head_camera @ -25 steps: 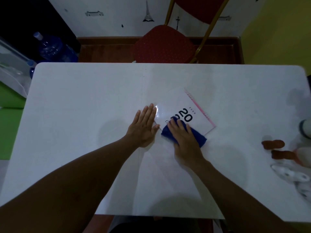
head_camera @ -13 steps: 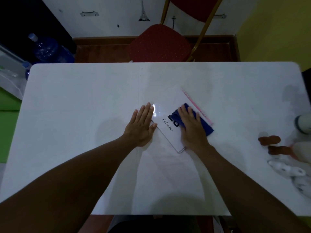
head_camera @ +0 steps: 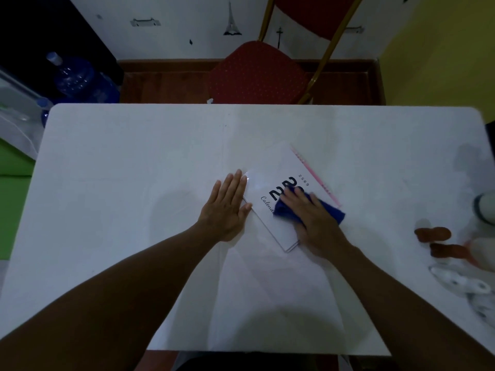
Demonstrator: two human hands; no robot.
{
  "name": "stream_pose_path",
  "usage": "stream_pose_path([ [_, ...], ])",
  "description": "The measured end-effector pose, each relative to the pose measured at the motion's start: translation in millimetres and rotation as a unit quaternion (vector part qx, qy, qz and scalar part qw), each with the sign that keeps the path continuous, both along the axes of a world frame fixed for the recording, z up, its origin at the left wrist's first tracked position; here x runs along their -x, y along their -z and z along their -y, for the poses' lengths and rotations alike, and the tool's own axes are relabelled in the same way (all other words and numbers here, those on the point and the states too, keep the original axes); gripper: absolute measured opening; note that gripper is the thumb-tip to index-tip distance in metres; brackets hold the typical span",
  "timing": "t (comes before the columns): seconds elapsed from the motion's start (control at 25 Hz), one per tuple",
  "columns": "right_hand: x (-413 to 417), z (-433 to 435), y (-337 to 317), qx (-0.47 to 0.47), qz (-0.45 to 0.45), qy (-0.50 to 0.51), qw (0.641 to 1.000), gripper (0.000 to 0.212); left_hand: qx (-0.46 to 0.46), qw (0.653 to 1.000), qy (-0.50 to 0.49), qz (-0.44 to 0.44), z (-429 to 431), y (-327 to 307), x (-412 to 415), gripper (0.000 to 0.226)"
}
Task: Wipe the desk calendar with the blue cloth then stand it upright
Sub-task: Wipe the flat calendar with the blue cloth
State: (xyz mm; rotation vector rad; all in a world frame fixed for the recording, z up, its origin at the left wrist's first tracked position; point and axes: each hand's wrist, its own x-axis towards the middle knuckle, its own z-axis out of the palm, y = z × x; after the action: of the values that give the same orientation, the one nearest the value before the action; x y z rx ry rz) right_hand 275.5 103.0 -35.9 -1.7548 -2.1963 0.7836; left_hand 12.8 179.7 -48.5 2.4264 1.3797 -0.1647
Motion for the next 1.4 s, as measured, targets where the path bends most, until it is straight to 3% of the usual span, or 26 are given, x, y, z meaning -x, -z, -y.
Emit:
stream_pose_path([
  [0.28, 25, -99, 8, -0.012, 0.033, 0.047, 0.998, 0.063, 0.002, 1.000, -0.004, -0.001, 0, 1, 1, 0.071],
  [0.44, 37, -55, 8, -0.031, 0.018, 0.010, 0.999, 0.065, 0.017, 1.000, -0.003, -0.004, 0, 2, 0, 0.071],
  [0.64, 47, 25, -9, 0.019, -0.007, -0.040, 0.999, 0.066, 0.030, 0.999, -0.007, -0.011, -2, 1, -1, 0.071],
  [0.8, 45, 45, -36, 0.102, -0.096, -0.031, 0.990, 0.059, 0.025, 1.000, -0.009, -0.010, -1, -1, -1, 0.072],
  [0.96, 41, 12, -63, 0.148, -0.174, 0.010, 0.974, 0.032, 0.035, 0.999, -0.013, -0.001, -1, -2, -2, 0.072],
  [1.04, 32, -19, -65, 0.175, -0.197, 0.070, 0.962, 0.040, 0.038, 0.999, -0.014, 0.006, 0, -3, -2, 0.073],
  [1.12, 20, -42, -58, 0.147, -0.137, 0.142, 0.969, 0.067, 0.031, 0.999, -0.013, 0.005, 0, -4, -2, 0.075],
  [1.2, 21, -43, -47, 0.045, -0.046, 0.184, 0.981, 0.074, 0.026, 1.000, -0.013, 0.002, 1, -4, -2, 0.075],
  [1.28, 34, -26, -31, -0.042, 0.007, 0.111, 0.993, 0.062, 0.024, 1.000, -0.014, 0.000, 0, -5, -2, 0.075],
  [1.4, 43, 4, -1, -0.070, 0.122, -0.066, 0.988, 0.055, 0.030, 1.000, -0.010, -0.004, 0, -4, -2, 0.075],
])
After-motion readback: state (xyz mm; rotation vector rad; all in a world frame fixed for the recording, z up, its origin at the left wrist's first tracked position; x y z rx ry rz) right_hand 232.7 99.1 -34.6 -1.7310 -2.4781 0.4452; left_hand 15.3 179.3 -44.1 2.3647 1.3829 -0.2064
